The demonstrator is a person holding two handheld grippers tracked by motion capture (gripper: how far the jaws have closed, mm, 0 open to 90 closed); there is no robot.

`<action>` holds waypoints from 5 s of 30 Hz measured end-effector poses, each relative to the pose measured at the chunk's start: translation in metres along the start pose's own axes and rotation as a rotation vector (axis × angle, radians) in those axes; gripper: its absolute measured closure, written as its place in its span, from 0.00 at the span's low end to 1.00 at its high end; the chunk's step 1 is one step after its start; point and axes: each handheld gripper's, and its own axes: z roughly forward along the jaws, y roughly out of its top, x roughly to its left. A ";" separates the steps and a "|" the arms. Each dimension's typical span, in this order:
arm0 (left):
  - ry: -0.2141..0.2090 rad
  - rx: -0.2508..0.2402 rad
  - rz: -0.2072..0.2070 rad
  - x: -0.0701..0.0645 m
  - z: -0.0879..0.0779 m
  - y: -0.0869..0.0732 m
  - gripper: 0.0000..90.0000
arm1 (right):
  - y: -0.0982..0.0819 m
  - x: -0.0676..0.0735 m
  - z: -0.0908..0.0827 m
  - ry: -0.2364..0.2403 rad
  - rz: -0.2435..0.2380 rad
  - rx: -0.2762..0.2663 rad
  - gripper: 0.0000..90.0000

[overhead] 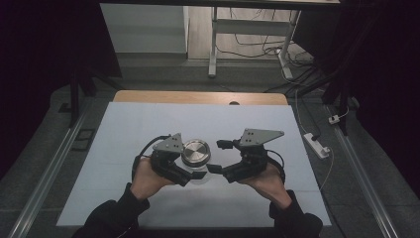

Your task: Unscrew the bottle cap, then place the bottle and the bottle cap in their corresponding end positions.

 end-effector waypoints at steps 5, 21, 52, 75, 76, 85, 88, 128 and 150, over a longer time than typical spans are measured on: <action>0.029 -0.003 -0.046 0.001 0.004 -0.002 0.18 | 0.001 0.012 0.007 -0.085 0.025 0.007 0.20; -0.185 0.028 0.069 -0.010 0.026 -0.004 0.18 | 0.000 0.023 0.020 -0.014 -0.070 0.056 0.22; -0.187 0.054 0.080 -0.009 0.032 -0.009 0.18 | -0.002 0.015 0.023 0.014 0.034 0.027 0.21; -0.096 0.050 0.039 0.008 0.027 -0.017 0.18 | -0.003 0.011 0.013 -0.025 0.008 -0.017 0.21; -0.093 0.047 0.036 0.008 0.027 -0.018 0.18 | -0.004 0.011 0.013 -0.024 0.007 -0.018 0.21; -0.067 0.055 0.060 0.006 0.024 -0.015 0.18 | -0.007 0.015 0.018 -0.023 -0.012 0.006 0.21; -0.059 0.064 0.077 0.004 0.024 -0.014 0.18 | -0.007 0.017 0.019 -0.022 -0.017 0.005 0.21; 0.041 0.041 0.035 0.021 0.011 -0.014 0.18 | -0.010 0.041 0.013 0.029 -0.050 -0.023 0.21; 0.079 -0.008 -0.012 0.044 0.007 -0.010 0.18 | -0.023 0.040 0.017 0.040 -0.056 -0.030 0.21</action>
